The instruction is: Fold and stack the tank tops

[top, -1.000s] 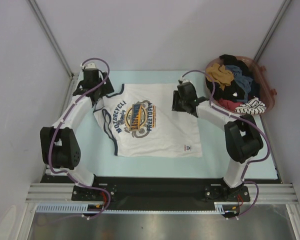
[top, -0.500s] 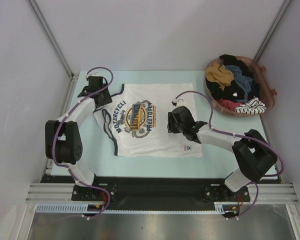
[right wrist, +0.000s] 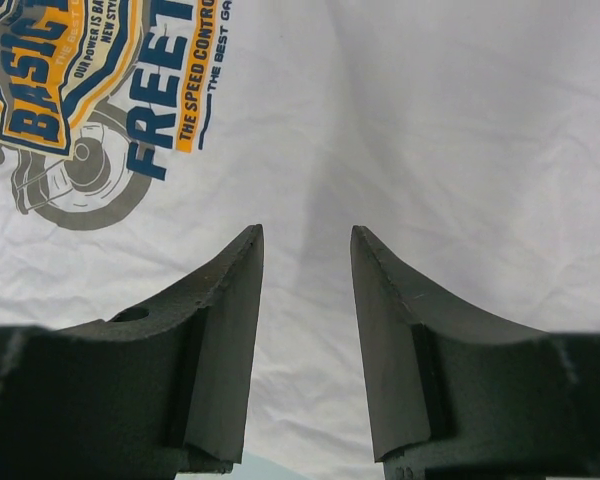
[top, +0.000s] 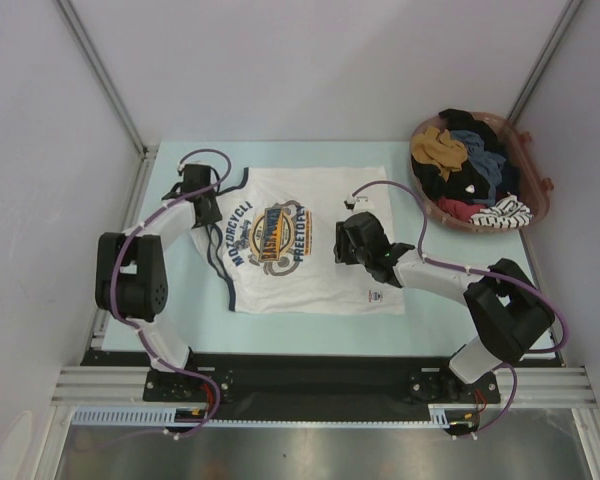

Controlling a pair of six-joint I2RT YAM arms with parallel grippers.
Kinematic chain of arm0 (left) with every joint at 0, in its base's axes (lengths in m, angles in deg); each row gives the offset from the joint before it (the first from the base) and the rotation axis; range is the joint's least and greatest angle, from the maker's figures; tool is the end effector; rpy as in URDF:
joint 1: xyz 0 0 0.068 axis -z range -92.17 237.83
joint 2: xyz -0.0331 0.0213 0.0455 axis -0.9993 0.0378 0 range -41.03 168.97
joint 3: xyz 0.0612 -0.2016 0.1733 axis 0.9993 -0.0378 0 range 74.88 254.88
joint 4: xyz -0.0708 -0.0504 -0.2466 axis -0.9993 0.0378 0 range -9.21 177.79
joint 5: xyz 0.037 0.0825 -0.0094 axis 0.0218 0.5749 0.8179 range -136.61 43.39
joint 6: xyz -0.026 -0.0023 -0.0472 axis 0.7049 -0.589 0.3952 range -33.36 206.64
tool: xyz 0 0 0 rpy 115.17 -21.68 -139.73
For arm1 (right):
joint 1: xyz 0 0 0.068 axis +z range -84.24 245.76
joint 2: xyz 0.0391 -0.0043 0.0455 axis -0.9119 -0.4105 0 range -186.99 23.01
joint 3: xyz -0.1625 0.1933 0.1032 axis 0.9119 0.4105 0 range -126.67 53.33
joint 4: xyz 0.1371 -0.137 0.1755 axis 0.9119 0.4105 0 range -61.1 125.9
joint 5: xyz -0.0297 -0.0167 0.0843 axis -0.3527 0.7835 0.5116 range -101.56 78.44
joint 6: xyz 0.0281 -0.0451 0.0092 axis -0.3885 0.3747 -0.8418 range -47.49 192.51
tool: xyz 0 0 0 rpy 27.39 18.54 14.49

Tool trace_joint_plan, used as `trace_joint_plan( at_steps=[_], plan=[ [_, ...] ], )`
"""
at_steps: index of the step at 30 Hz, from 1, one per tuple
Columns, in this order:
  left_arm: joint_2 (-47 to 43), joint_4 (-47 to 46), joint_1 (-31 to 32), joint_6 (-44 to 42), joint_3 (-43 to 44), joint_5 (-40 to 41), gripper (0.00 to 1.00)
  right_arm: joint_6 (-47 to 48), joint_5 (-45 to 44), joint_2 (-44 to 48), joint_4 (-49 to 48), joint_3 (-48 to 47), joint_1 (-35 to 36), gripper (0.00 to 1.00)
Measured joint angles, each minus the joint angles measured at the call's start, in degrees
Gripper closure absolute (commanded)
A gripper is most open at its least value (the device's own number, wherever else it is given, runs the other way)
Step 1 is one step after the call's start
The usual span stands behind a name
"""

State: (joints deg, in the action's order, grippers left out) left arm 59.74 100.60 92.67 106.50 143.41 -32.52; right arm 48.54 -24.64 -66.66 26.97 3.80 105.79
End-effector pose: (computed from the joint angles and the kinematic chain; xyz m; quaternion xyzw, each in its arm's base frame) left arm 0.3748 -0.0229 0.2074 -0.1622 0.9253 0.0443 0.3400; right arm 0.2578 0.2059 0.1982 -0.0756 0.8919 0.1431 0.4224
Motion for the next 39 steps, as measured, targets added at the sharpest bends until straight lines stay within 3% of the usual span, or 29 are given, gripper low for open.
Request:
trace_joint_plan(
  at_steps=[2, 4, 6, 14, 19, 24, 31, 39],
  plan=[
    [0.76, -0.09, -0.07, -0.17, 0.0, 0.26, 0.63, 0.0, -0.13, 0.0, -0.07, 0.0, 0.0, 0.55],
    [1.46, -0.26, -0.24, -0.15, 0.0, 0.35, 0.74, 0.0, -0.2, 0.0, -0.09, 0.0, 0.0, 0.55],
    [1.88, -0.48, -0.55, -0.26, -0.02, 0.33, 1.0, 0.0, -0.22, 0.0, -0.07, 0.0, 0.0, 0.55],
    [-1.57, -4.61, -4.02, 1.57, -7.15, -0.5, 1.0, 0.0, -0.74, 0.0, -0.07, 0.0, -0.02, 0.55],
    [-14.14, -8.98, -9.33, 5.44, -20.46, -0.92, 1.0, -1.31, -0.09, -0.35, -0.13, 0.0, -1.2, 0.6],
    [-27.41, -13.53, -16.35, 9.79, -31.58, -3.37, 0.99, -5.44, 3.8, -4.28, -0.52, 0.24, -6.84, 0.59],
    [-31.41, -16.33, -27.76, 14.58, -37.46, -7.52, 1.0, -11.65, 7.37, -6.34, -1.68, 3.02, -12.94, 0.6],
    [-39.15, -16.06, -31.56, 16.68, -40.98, -7.8, 0.97, -17.59, 11.28, -6.54, -4.83, 4.55, -17.25, 0.61]
  ],
)
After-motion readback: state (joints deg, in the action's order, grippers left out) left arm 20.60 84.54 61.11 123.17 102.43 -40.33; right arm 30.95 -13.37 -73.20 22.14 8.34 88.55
